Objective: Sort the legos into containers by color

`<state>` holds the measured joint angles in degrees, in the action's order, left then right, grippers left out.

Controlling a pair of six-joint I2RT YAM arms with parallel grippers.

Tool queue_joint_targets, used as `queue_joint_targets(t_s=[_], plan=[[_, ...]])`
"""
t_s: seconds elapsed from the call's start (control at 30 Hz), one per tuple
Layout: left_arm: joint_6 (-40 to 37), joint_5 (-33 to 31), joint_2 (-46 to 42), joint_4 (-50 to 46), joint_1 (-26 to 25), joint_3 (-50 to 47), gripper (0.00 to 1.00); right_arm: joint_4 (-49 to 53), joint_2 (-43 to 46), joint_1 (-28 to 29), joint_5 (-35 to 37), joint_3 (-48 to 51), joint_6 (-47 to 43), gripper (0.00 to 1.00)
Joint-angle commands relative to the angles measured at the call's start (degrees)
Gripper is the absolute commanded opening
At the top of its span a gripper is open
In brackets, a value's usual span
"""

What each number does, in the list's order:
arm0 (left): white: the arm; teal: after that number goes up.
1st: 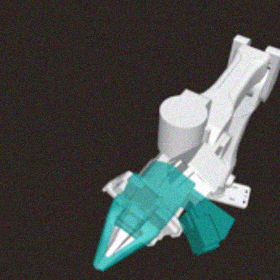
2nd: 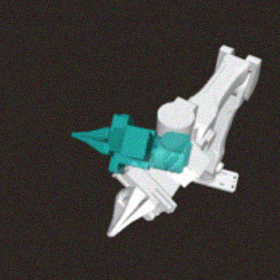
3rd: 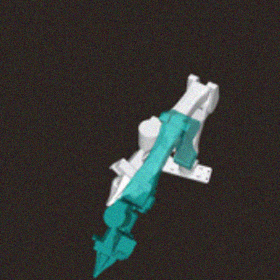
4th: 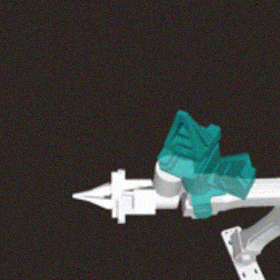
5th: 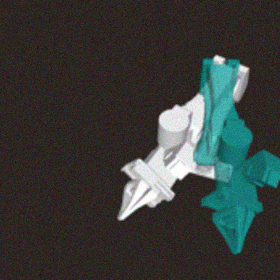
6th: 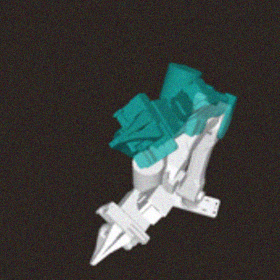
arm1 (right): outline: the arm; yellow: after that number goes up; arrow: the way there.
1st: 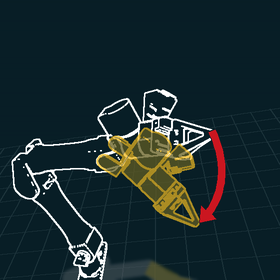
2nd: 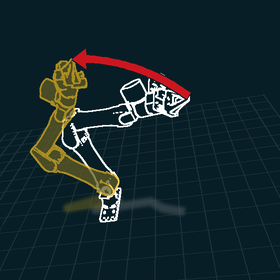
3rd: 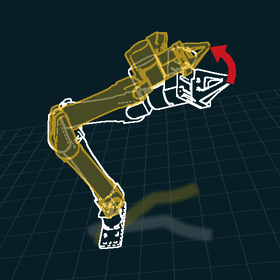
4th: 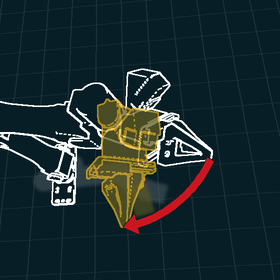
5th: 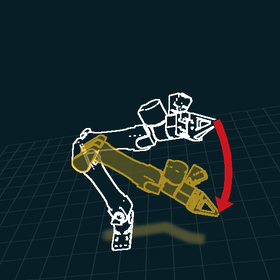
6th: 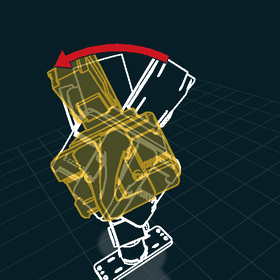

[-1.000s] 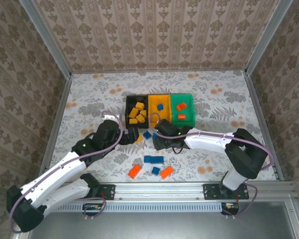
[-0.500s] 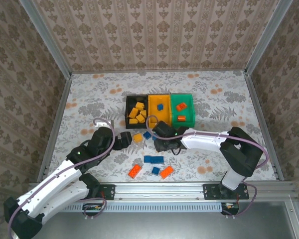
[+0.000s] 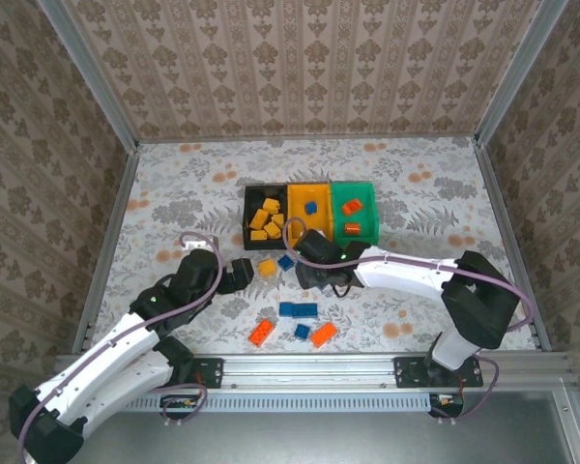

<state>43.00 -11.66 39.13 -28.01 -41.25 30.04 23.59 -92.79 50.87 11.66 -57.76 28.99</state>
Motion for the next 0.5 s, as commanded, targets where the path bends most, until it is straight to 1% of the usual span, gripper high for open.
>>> queue_joint_targets(t_s=[0.0, 0.17, 0.37, 0.47], plan=[[1.50, 0.73, -0.89, -0.64, 0.72, -0.93, 1.00, 2.60, -3.37, -0.27, 2.54, -1.09, -0.55, 0.57], [1.11, 1.23, -1.04, -1.52, 1.53, -0.86, 1.00, 3.42, -5.25, -0.26, 3.96, -0.97, -1.69, 0.55], [1.31, 1.61, -1.56, -1.06, 2.01, -1.82, 1.00, 3.49, -5.90, 0.16, 3.19, 0.18, -2.09, 0.50], [1.48, 2.29, -1.34, -0.47, 2.52, -2.17, 1.00, 3.87, -7.16, 0.60, 3.45, -0.26, -2.17, 0.50]])
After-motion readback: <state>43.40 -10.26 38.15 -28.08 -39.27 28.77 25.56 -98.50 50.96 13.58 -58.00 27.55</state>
